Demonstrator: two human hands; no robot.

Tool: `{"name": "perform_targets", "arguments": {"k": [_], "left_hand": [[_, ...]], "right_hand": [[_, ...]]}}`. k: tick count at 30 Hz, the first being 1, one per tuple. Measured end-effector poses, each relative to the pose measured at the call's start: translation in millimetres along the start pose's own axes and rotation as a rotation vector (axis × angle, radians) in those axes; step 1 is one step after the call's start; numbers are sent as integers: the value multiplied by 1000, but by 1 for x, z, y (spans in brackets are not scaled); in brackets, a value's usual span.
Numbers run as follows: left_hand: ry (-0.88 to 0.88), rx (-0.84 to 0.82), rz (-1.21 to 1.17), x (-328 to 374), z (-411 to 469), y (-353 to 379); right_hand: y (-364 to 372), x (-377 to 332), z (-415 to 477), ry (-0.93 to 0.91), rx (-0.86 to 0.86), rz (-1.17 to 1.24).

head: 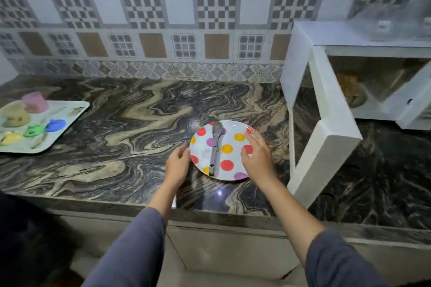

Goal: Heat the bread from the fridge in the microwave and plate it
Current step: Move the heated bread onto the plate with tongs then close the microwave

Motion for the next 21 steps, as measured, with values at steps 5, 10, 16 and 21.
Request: {"name": "perform_targets", "arguments": {"k": [5, 10, 16, 21], "left_hand": [[-5, -27, 146, -17, 42, 13], [-44, -32, 155, -27, 63, 23], [-71, 19, 6, -26, 68, 18], [-77, -12, -64, -25, 62, 12]], "right_hand": [[40, 53, 35, 384, 12, -25], [60, 62, 42, 541, 109, -19], [54, 65, 48, 637, 176, -33], [60, 62, 30, 639, 183, 1]]}}
Point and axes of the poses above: each hand's wrist, its own z-axis towards the middle knuckle, its own y-axis out of the palm, x = y × z, the point moved 3 cm from there along z, towards the middle knuckle, and after that the axes turned 12 degrees about -z, right-handed, at the moved point
